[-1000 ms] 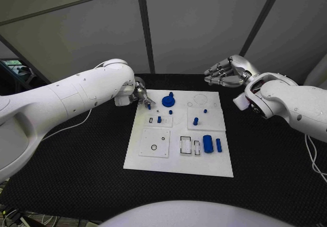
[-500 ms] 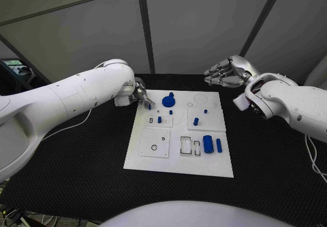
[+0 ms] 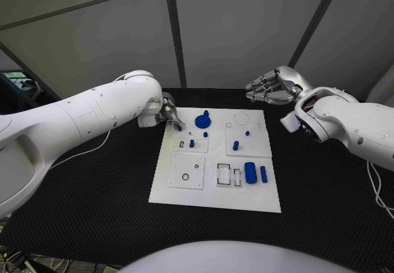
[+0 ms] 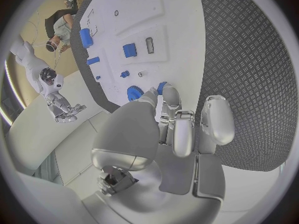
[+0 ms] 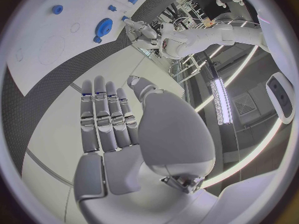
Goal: Assemble the parts on the task board
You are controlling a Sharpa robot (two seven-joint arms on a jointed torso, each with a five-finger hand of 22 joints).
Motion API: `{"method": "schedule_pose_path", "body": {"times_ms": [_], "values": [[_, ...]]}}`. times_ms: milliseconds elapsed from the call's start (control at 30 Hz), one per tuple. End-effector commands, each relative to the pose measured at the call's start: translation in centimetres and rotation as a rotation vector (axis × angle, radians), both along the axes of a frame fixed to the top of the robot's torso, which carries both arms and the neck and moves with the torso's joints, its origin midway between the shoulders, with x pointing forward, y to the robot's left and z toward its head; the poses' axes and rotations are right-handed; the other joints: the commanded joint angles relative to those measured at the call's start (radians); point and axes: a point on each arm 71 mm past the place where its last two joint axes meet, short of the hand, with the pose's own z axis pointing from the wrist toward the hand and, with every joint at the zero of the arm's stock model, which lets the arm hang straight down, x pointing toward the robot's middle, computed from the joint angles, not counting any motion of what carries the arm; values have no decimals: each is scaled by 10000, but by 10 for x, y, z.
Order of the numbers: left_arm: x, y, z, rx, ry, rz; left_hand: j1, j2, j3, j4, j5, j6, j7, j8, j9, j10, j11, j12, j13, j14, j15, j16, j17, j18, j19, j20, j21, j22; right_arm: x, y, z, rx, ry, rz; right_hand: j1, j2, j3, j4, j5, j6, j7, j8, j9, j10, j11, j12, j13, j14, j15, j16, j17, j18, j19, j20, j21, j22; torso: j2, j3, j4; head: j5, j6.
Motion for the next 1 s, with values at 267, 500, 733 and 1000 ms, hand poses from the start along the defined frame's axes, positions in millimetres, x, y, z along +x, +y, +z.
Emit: {"method": "schedule_pose_path", "body": {"times_ms": [267, 500, 733, 1000], "values": [[-1, 0, 0, -388, 212, -62, 774, -64, 1885, -680, 130, -301, 135, -167, -106, -203, 68, -330, -285, 818, 0, 28, 1976, 93, -6, -35, -104, 40, 0, 2, 1, -5, -19, 100, -41, 71, 80, 12, 22, -77, -5, -14, -1, -25, -14, -6, -10, -42, -8, -20, -16, 47, 6, 45, -65, -21, -7, -5, 7, 26, -9], [-2, 6, 3, -995, -71, 258, -102, -1048, 4342, -1171, 700, -209, 171, 27, 41, -23, 91, -322, -334, 819, 30, 28, 1973, 93, 17, 3, -94, 149, 0, 1, 1, -9, -19, 92, -41, 71, 80, 12, 22, -77, -5, -14, -1, -25, -14, -6, -10, -42, -8, -20, -16, 47, 6, 45, -65, -21, -17, 2, 23, 50, -16], [-9, 10, 10, -1935, -603, 616, -882, -1627, 5447, -1704, 1781, -48, 79, 297, 241, 355, 18, -87, -115, 842, -36, 66, 2027, 54, 130, -41, 59, 337, 0, 0, 1, -15, -30, 50, -41, 77, 84, 12, 24, -75, -6, -12, 0, -23, -16, -4, -10, -40, -10, -18, -18, 48, 11, 45, -70, -24, -15, -10, 25, 102, -19], [-26, 11, 18, -2600, -1085, 492, -1280, -1803, 5887, -2021, 2030, 53, 10, 447, 349, 548, -46, -38, -112, 852, -90, 77, 2036, 21, 227, -90, 200, 488, 0, -2, 1, -27, -33, 10, -41, 77, 84, 12, 24, -75, -6, -12, 0, -23, -16, -4, -10, -40, -10, -18, -18, 48, 11, 45, -70, -24, -17, -13, 20, 147, -24]]}}
